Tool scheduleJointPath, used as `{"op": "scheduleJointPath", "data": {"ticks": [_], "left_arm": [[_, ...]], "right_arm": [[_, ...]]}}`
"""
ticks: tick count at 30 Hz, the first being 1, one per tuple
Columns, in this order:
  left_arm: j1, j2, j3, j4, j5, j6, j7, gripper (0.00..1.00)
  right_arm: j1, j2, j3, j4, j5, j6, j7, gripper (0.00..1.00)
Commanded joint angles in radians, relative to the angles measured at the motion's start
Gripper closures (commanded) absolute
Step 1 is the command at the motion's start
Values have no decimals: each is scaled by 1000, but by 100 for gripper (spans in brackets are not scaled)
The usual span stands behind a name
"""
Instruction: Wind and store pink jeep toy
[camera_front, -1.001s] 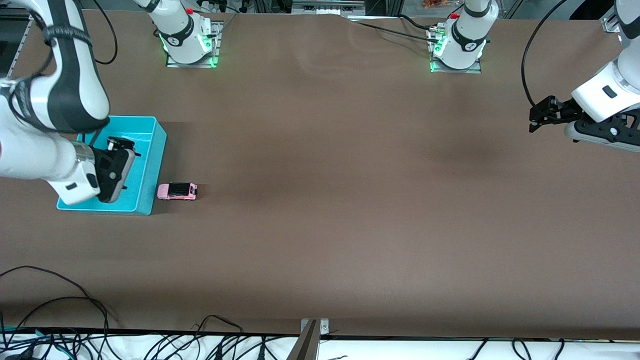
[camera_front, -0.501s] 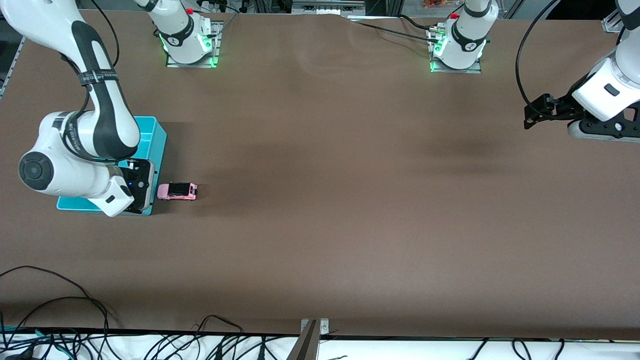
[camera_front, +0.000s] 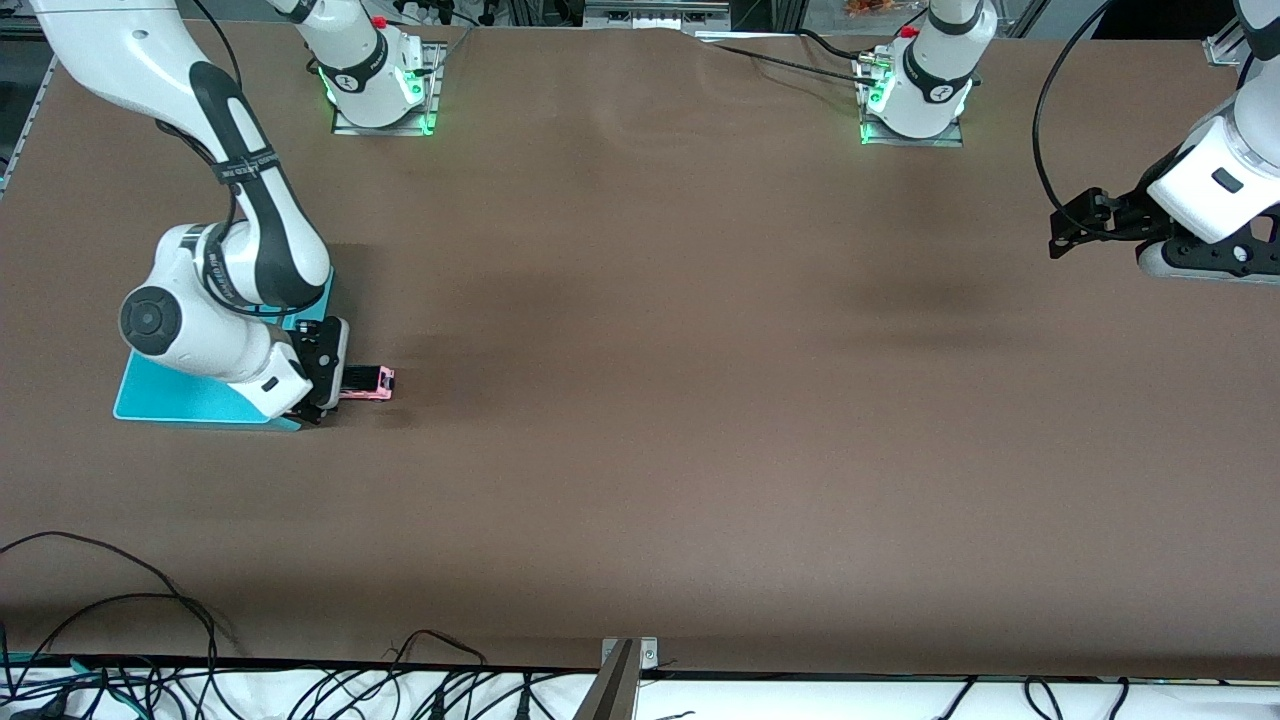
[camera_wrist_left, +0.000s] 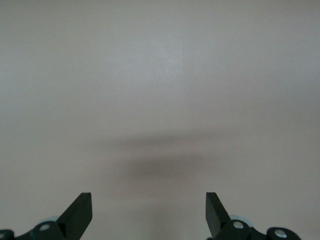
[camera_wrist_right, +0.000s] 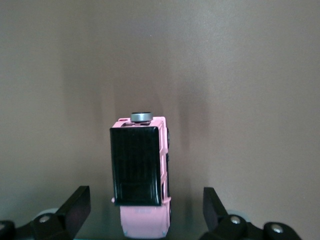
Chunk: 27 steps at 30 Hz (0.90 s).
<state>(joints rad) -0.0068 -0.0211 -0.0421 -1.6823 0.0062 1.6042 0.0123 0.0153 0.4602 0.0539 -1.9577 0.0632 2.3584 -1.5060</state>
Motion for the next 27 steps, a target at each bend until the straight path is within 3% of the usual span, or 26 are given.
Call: {"op": "scheduleJointPath", "data": {"ticks": [1,17,19,22,27], "left_arm": [[-1,6,-1,24,-17,-23,-11,0],[-1,6,-1,24,-17,-27,-11,0],[-1,6,-1,24,-18,-32,-11,0],[-1,4,-1,24,-17,-35,-11,0],[1,4,-1,24,-17,-44,-9,0]], "right_arm": [[-1,-26,6,-70,17,76,-28,0],[22,-2,14,-132,12,208,-40,1],[23,0,14,-130,10,211,-55,15],[23,0,12,-130,12,213,-98,48],[22,0,12,-130,12,205,-108,71]]}}
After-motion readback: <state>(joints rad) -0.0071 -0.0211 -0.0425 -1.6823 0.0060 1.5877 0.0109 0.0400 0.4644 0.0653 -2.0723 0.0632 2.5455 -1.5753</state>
